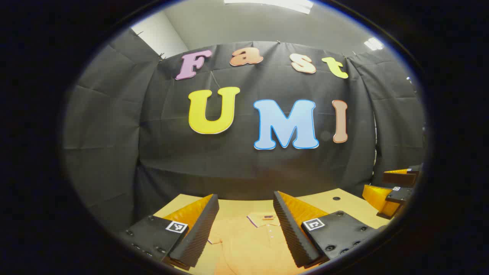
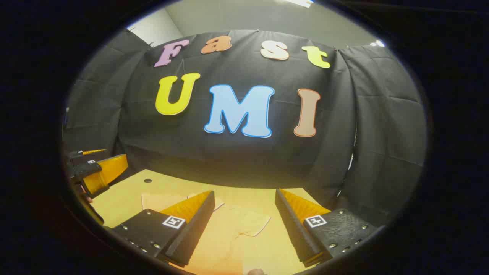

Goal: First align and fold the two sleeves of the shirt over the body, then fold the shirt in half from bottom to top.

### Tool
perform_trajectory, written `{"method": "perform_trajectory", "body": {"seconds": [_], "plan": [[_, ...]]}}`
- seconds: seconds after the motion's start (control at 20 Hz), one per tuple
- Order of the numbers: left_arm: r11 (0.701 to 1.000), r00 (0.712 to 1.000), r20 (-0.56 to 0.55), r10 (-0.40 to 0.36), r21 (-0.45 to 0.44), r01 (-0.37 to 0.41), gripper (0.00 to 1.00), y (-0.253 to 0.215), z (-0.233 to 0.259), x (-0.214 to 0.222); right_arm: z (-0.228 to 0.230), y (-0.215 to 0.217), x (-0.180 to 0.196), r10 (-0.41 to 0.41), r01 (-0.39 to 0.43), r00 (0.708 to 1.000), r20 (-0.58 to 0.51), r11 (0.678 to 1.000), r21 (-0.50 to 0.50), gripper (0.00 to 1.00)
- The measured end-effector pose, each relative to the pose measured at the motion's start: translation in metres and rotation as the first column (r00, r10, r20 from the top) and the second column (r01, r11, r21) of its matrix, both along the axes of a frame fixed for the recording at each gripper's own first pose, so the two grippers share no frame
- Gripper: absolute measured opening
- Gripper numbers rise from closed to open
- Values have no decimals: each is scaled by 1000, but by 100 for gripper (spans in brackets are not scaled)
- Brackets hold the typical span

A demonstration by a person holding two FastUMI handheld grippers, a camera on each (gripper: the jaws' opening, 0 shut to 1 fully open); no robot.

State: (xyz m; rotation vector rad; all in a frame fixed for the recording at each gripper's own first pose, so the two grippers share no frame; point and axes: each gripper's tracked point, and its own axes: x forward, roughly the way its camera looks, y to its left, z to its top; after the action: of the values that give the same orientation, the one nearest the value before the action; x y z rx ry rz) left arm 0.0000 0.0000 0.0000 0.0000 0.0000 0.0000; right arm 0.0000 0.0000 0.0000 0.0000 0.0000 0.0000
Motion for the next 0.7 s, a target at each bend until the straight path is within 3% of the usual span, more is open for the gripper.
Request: {"method": "perform_trajectory", "body": {"seconds": [0.7], "plan": [[1000, 1000, -20, 10, 4, -10, 95, -4, -6, -1, -11, -6, 6, 9, -9, 999, -33, 1000, 5, 98]]}}
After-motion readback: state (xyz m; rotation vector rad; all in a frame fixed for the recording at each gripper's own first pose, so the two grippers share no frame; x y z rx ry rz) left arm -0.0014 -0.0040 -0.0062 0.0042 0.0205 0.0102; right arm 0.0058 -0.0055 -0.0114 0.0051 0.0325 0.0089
